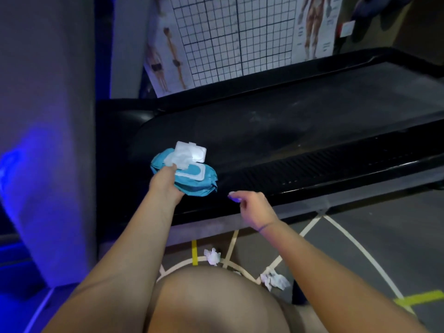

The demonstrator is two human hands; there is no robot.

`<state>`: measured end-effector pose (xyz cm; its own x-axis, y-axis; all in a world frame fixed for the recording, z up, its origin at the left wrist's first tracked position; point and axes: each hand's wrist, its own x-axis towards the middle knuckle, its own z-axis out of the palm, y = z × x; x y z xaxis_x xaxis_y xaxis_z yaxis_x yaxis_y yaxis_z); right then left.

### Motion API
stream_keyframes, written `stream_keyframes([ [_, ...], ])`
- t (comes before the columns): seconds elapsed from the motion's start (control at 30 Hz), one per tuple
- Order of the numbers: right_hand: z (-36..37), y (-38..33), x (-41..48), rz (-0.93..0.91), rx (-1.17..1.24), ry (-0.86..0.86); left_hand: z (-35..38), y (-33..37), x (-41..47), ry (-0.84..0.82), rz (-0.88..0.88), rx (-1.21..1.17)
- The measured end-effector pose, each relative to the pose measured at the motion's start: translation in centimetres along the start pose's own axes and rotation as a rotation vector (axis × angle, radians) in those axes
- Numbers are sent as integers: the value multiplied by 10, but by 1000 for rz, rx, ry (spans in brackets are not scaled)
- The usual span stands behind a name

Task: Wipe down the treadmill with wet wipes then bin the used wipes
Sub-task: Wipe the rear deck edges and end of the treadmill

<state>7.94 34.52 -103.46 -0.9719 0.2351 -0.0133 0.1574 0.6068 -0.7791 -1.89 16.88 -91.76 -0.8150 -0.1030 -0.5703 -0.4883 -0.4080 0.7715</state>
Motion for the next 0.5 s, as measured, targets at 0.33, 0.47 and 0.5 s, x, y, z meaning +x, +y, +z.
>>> stream_keyframes([
  [0.33, -37, -3, -11, 223, 359, 97, -10, 7, -17, 182, 183, -194],
  [0.47, -54, -1, -8, 305, 489, 140, -25, 11, -11, 224, 141, -290],
  [0.5, -53, -5, -10, 296, 458, 148, -29, 12, -8, 223, 123, -319],
])
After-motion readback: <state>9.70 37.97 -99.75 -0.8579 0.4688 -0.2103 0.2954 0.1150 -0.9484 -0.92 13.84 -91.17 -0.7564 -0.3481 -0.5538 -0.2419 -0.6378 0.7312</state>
